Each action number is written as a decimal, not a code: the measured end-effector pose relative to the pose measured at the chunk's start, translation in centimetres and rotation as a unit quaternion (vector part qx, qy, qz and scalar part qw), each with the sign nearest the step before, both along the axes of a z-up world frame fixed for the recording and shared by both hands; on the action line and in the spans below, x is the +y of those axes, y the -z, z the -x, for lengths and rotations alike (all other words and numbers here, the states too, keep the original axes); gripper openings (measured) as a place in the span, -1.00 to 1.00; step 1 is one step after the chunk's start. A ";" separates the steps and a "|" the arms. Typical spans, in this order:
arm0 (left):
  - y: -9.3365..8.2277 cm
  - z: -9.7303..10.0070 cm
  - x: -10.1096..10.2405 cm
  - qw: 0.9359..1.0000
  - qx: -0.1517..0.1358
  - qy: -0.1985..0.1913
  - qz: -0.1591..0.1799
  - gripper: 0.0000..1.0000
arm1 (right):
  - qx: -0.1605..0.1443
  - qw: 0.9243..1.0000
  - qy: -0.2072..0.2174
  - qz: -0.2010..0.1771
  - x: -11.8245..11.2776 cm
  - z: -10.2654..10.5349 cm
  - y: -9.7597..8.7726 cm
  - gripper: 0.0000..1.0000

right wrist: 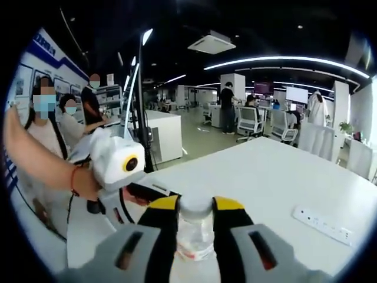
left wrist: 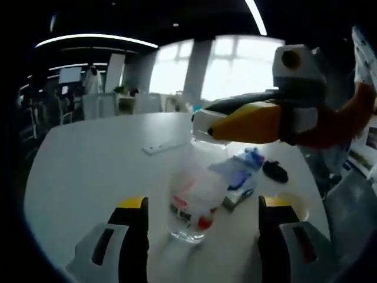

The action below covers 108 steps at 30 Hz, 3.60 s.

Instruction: Arrange the tabletop items into an orderly group along one side of the table until the central work area is clear of visible clutter.

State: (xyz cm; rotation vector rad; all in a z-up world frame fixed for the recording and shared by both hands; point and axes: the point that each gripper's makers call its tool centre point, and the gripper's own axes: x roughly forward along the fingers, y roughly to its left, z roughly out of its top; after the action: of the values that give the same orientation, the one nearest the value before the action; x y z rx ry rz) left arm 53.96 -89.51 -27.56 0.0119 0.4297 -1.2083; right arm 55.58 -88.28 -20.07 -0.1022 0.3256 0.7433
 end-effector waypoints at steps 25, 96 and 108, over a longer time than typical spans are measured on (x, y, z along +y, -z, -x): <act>-0.9 1.3 0.7 0.999 0.004 -0.027 0.019 0.45 | -0.001 1.000 0.009 -0.007 -0.3 -0.2 -0.4 -0.20; -5.1 10.9 5.2 0.996 0.019 -0.085 0.010 0.54 | 0.125 0.990 0.006 0.069 -8.2 9.7 6.0 -0.03; -5.2 12.3 5.7 0.995 0.020 -0.095 0.010 0.53 | 0.180 0.979 -0.016 0.100 -7.3 11.1 8.9 -0.14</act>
State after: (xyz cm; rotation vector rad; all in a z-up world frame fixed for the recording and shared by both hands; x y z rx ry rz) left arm 41.65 -83.79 -22.35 -0.0686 0.4438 -1.0267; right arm 44.52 -95.53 -29.00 -0.1634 0.7453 0.7595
